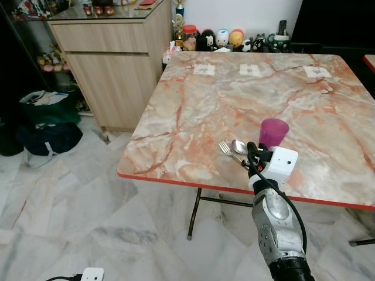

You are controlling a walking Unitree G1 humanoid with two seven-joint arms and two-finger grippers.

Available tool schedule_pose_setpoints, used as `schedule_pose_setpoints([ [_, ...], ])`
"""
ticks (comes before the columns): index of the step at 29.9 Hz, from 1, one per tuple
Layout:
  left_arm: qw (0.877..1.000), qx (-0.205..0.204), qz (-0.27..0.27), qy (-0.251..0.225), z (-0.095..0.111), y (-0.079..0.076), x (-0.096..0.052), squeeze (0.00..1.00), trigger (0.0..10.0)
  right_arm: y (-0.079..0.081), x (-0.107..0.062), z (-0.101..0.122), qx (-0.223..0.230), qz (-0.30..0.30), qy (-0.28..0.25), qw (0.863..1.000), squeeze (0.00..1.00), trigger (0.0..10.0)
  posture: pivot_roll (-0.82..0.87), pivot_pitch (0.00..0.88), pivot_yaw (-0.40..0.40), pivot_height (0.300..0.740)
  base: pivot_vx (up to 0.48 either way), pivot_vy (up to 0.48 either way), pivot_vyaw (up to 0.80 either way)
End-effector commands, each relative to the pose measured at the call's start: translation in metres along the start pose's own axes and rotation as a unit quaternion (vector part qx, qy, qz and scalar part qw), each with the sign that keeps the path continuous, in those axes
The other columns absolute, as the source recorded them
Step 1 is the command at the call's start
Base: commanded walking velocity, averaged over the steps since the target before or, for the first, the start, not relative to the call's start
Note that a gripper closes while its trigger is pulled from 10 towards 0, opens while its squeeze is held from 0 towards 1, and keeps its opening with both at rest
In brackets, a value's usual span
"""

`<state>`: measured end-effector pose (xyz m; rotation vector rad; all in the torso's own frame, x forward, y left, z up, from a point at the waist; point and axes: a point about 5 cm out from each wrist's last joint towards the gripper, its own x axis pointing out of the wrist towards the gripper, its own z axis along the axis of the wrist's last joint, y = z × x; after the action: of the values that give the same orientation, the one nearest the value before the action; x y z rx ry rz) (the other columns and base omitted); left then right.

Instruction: Setting the table

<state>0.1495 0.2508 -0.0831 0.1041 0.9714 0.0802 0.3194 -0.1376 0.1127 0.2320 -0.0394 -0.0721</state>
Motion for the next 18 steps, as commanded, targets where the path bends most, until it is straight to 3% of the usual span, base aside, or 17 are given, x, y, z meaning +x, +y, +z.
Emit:
schedule_pose_setpoints([
  [1, 1.0, -0.007, 0.002, 0.006, -0.0052, 0.0019, -0.0015, 0.0, 10.0, 0.0004, -0.0007, -0.0031, 0.004, -0.001, 0.011, 1.0, 0.0, 10.0, -0.06, 0.031, 0.036, 0.74, 0.0, 0.0, 0.0],
  [7, 1.0, -0.008, 0.002, 0.006, -0.0052, 0.0016, -0.0015, 0.0, 10.0, -0.0004, -0.0012, -0.0045, -0.001, 0.0, 0.016, 1.0, 0.0, 10.0, -0.06, 0.031, 0.035, 0.74, 0.0, 0.0, 0.0],
  [18, 1.0, -0.006, 0.002, 0.008, -0.0057, 0.0011, -0.0014, 0.0, 10.0, 0.004, -0.003, -0.0065, -0.036, 0.015, 0.017, 0.999, 0.0, 10.0, -0.06, 0.033, 0.032, 0.74, 0.287, 0.0, 0.0],
])
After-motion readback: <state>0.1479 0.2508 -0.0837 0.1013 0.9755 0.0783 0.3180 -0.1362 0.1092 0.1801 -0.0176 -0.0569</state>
